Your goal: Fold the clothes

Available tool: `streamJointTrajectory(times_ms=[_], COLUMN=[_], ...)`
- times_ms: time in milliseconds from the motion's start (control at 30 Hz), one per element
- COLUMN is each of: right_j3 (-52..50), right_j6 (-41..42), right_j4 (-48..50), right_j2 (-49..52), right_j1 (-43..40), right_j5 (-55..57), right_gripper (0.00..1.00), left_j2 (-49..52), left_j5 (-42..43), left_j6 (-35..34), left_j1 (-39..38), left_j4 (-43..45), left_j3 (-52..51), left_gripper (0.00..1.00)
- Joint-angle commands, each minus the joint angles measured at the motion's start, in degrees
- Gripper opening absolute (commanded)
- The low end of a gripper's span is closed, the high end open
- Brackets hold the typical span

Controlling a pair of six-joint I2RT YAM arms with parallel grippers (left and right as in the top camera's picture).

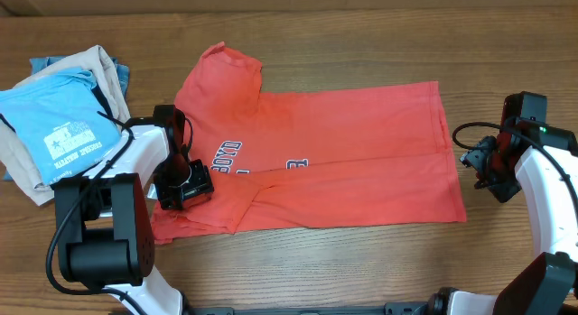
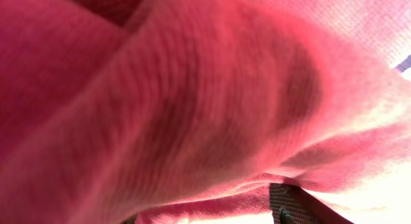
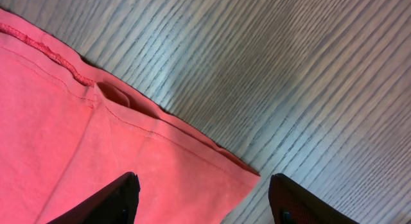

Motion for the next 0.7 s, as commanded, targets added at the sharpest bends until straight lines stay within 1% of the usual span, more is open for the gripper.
streamJointTrajectory(times_ms=[0, 100, 167, 233, 267, 400, 500, 567, 667], right_j3=[0.5, 1.0, 2.2, 4.0, 5.1, 8.8, 9.9, 9.9, 9.9], right_j6=[-3.9, -8.9, -10.4, -12.8, -14.4, -20.8, -23.9, -24.0, -24.0], right_j4=[1.1, 2.0, 2.2, 2.4, 2.3, 2.4, 2.5, 2.6, 2.6], right_j2=[-0.5, -0.5, -0.5, -0.5, -0.5, -0.5, -0.5, -0.5, -0.5], right_j1=[-0.3, -0.1, 0.4, 0.9, 1.1, 1.7, 1.7, 1.7, 1.7], right_j5=[-0.8, -3.1, -3.9, -5.7, -7.0, -15.3, -20.8, -21.3, -21.3], right_gripper=[0.68, 0.68, 0.71, 0.75, 0.78, 0.87, 0.89, 0.90, 0.90], left_j2=[-3.1, -8.7, -12.6, -15.2, -16.0, -15.3, -12.2, -8.3, -2.2], left_j5=[-1.0, 1.4, 3.5, 5.0, 5.4, 5.3, 4.4, 2.6, 2.7], left_j6=[1.6, 3.6, 5.8, 8.6, 9.9, 12.9, 13.8, 14.0, 16.4], left_j1=[0.4, 0.3, 0.3, 0.3, 0.3, 0.3, 0.4, 0.4, 0.4], left_j4=[1.1, 1.7, 3.1, 5.0, 6.1, 7.8, 10.0, 11.4, 13.5], left_j3=[2.5, 6.1, 9.0, 11.8, 13.4, 20.7, 25.4, 28.8, 32.9], left_gripper=[0.69, 0.72, 0.78, 0.96, 0.99, 1.00, 1.00, 1.00, 1.00])
